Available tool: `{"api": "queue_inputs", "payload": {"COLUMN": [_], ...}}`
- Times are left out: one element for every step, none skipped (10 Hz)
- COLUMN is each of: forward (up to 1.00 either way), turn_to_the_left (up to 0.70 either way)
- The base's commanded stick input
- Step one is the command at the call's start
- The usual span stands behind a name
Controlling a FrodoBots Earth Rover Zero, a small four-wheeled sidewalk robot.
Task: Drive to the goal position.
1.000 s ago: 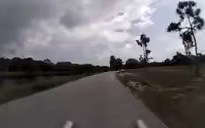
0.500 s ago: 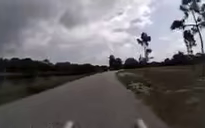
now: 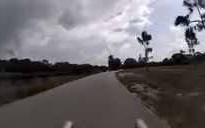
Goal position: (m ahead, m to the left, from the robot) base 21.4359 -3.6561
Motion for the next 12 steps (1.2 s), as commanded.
{"api": "queue_inputs", "payload": {"forward": [0.85, 0.85, 0.85, 0.85, 0.85, 0.85, 0.85, 0.85, 0.85, 0.85, 0.85, 0.85], "turn_to_the_left": [0.00, 0.00, 0.00, 0.00, 0.00, 0.00, 0.00, 0.00, 0.00, 0.00, 0.00, 0.00]}}
